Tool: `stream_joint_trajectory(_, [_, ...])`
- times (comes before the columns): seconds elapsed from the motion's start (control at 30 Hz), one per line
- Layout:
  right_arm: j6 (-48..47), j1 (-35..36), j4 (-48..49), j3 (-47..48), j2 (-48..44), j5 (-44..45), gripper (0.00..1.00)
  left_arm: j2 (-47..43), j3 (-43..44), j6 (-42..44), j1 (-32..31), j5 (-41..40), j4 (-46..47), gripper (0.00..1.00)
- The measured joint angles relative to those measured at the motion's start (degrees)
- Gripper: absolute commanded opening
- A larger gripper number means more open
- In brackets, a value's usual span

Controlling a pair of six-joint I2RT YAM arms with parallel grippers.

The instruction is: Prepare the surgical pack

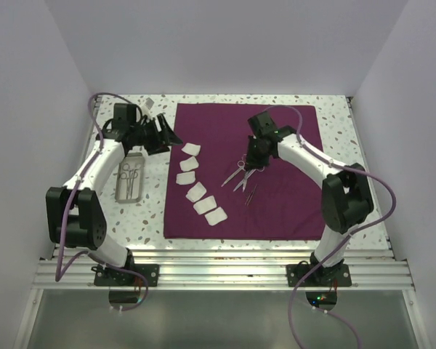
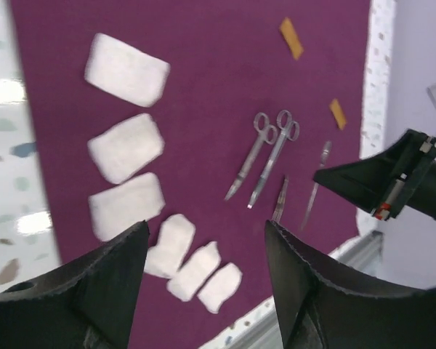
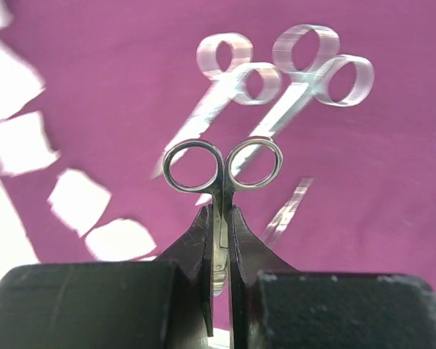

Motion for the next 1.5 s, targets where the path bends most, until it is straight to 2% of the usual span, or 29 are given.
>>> stream_joint_trajectory(0.3, [-6.38,7.39,5.84,-1.60,-4.59,-11.72,0.00,0.02,-2.23,-12.83,-10.64,6.14,11.47,0.67])
stream_joint_trajectory(0.47, [-6.78,9.88,7.30,-1.60,-6.54,-13.92,0.00,0.24,-2.40,-15.61,-15.72,6.47,13.38,0.64])
stream_joint_trajectory(0.73, [-6.78,10.38,8.72,-1.68,-8.90,-14.60,0.00,0.28,-4.39,-17.66,-18.88,5.40,12.96,0.57])
stream_joint_trajectory(0.83, [-6.78,10.60,8.76,-1.70,-9.33,-14.73,0.00,0.28,-4.39,-17.86,-19.26,5.01,13.07,0.51])
stream_joint_trajectory(0.93, [-6.78,10.95,8.83,-1.70,-9.64,-14.75,0.00,0.28,-4.39,-18.47,-19.63,4.83,13.07,0.37])
stream_joint_trajectory(0.97, [-6.78,11.02,8.85,-1.70,-9.75,-14.75,0.00,0.28,-4.39,-18.67,-19.67,4.81,13.09,0.26])
stream_joint_trajectory(1.13, [-6.78,11.30,8.96,-1.70,-10.25,-14.60,0.00,0.35,-4.44,-19.19,-19.65,4.46,12.72,0.00])
stream_joint_trajectory(1.17, [-6.78,11.30,8.87,-1.73,-10.34,-14.51,0.03,0.35,-4.46,-19.02,-19.63,4.26,12.63,0.00])
stream_joint_trajectory(1.2, [-6.75,11.30,8.72,-1.73,-10.38,-14.45,0.12,0.35,-4.48,-18.93,-19.63,4.17,12.57,0.00])
stream_joint_trajectory(1.23, [-6.75,11.32,8.52,-1.70,-10.38,-14.40,0.33,0.35,-4.48,-18.84,-19.63,4.09,12.37,0.00])
stream_joint_trajectory(1.3, [-6.91,11.45,7.67,-1.53,-10.29,-14.21,0.45,0.35,-4.42,-17.31,-19.37,3.56,11.15,0.00])
stream_joint_trajectory(1.4, [-8.15,11.52,4.48,0.35,-9.66,-12.70,0.48,0.44,-2.71,-11.93,-16.92,0.98,4.59,0.00])
stream_joint_trajectory(1.5, [-9.55,11.32,1.51,1.36,-9.40,-10.86,0.49,0.46,-0.02,-5.75,-10.56,-2.45,-1.49,0.00])
